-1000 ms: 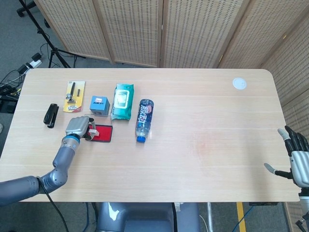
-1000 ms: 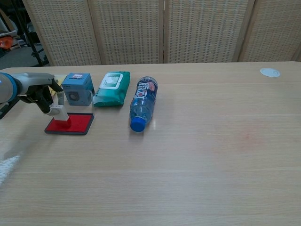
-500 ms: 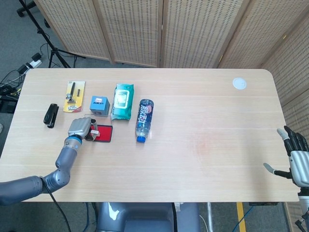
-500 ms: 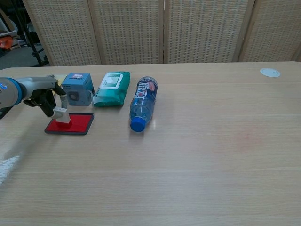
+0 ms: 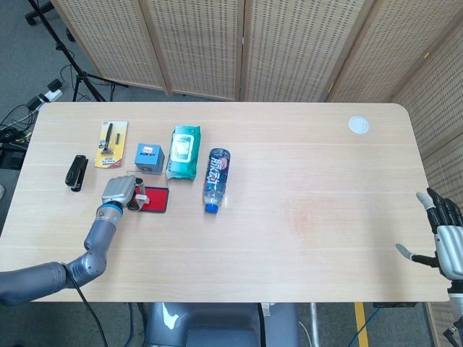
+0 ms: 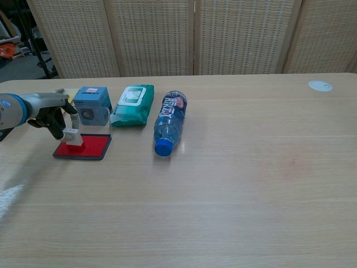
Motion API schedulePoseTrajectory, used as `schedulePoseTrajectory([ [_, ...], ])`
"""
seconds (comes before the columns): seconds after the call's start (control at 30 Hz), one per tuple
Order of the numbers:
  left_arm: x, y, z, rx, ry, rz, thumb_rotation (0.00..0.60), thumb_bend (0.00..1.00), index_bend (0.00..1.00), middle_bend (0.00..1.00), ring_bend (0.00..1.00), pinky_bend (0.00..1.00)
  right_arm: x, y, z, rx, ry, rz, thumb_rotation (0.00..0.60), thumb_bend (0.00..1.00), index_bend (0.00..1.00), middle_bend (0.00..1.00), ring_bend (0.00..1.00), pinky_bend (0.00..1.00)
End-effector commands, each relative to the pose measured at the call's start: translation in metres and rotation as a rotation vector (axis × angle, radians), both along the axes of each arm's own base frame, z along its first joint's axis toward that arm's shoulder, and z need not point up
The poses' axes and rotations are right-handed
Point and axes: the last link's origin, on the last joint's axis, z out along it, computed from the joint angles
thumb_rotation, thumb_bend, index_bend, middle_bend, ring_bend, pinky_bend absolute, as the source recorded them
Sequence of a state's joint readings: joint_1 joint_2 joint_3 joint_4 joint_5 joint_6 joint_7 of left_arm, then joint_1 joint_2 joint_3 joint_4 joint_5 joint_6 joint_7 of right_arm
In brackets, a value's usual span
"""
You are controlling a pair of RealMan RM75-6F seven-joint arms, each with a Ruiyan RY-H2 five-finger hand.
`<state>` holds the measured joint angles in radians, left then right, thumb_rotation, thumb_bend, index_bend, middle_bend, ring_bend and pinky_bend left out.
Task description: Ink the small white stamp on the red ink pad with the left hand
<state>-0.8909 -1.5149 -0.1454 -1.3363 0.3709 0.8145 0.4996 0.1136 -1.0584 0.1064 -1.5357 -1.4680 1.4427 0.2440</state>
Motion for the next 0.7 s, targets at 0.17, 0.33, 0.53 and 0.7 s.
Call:
schedulePoseTrajectory([
  [0.17, -0.0035, 0.0011, -0.0022, -0.002, -0.008, 0.009, 0.600, 0.46, 0.60, 0.98, 1.00, 0.99, -0.0002, 0.0000, 0.0003, -0.001, -0.001, 0.000, 0.600, 0.00, 0.00, 0.00, 0.00, 0.00],
  [0.33, -0.0086, 0.0016, -0.0045, -0.004, -0.009, 0.018, 0.600, 0.46, 0.60, 0.99, 1.00, 0.99, -0.0004, 0.0003, 0.0004, 0.000, -0.003, 0.000, 0.600, 0.00, 0.00, 0.00, 0.00, 0.00],
  [0.53, -0.0099, 0.0016, -0.0062, -0.010, -0.015, 0.017, 0.600, 0.46, 0.60, 0.99, 1.00, 0.99, -0.0003, 0.0002, 0.0006, -0.001, -0.004, 0.001, 0.600, 0.00, 0.00, 0.00, 0.00, 0.00],
  [0.7, -0.0090, 0.0016, -0.0059, -0.007, -0.014, 0.010, 0.600, 0.46, 0.60, 0.99, 1.00, 0.99, -0.0004, 0.0004, 0.0004, 0.000, -0.005, 0.001, 0.600, 0.00, 0.00, 0.00, 0.00, 0.00],
])
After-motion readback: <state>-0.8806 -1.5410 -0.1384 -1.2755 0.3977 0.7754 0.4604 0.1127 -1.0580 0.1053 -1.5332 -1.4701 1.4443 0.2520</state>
